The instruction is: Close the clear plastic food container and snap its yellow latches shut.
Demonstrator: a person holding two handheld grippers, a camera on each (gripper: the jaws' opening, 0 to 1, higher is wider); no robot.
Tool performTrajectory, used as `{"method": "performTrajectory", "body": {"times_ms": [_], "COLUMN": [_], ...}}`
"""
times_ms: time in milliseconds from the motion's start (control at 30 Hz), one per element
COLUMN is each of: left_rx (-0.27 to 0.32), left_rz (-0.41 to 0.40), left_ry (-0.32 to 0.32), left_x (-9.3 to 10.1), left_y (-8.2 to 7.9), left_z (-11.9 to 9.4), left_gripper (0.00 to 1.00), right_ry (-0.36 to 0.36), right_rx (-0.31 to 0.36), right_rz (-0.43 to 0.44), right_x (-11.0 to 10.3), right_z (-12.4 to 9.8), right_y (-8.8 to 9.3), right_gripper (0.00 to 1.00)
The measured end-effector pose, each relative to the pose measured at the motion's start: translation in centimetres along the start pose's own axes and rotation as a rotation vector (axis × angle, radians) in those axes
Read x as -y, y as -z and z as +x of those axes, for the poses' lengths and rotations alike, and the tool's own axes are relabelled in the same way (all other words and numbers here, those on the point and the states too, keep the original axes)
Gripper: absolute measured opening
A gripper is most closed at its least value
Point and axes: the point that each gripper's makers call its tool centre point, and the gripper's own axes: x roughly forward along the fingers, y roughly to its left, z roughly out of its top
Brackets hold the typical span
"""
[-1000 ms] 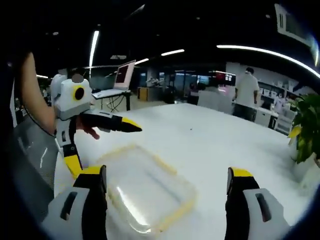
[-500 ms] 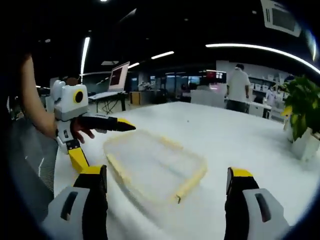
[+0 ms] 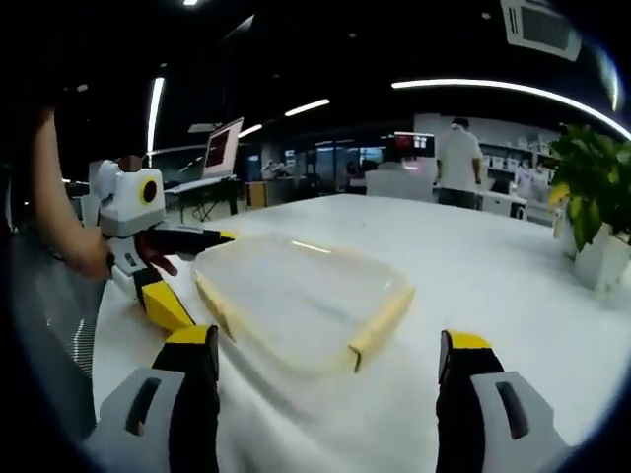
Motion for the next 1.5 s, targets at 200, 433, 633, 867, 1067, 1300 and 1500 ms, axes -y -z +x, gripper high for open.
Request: {"method": "performTrajectory", "body": {"times_ms": [200, 433, 633, 867, 1067, 1300, 1500], "left_rx": [-0.015, -0.042, -0.057, -0.061, -0.077, -0.083, -0.095], "left_rz": [-0.006, 0.006, 0.007, -0.009, 0.001, -0.02, -0.026], "left_ry": [-0.022, -0.03, 0.003, -0.006, -0.015, -0.034, -0.056], "left_x": [-0.1, -0.1, 0.1, -0.1, -0.2, -0.4, -1.3], "left_y": [1.0, 1.9, 2.2, 1.9, 2.0, 2.0, 2.3], "left_z": [0.2, 0.4, 0.7, 0.9, 1.1, 1.0, 0.0], "left_gripper": [0.91, 0.86, 0.74, 0.69, 0.67, 0.67, 0.67], "right_ry": [-0.01, -0.023, -0.061, -0.076, -0.072, -0.077, -0.09], "right_rx": [-0.009, -0.034, -0.072, -0.084, -0.09, -0.093, -0.087], "right_rz": [-0.009, -0.002, -0.045, -0.035, -0.038, -0.043, -0.041], "right_x": [-0.4, -0.4, -1.2, -1.1, -1.1, -1.2, -2.1], "right_z": [0.3, 0.7, 1.0, 0.8, 0.7, 1.0, 1.9], "right_y": [0.5, 1.5, 2.0, 2.1, 2.1, 1.9, 1.6], "right_gripper": [0.82, 0.77, 0.68, 0.65, 0.63, 0.63, 0.64]}}
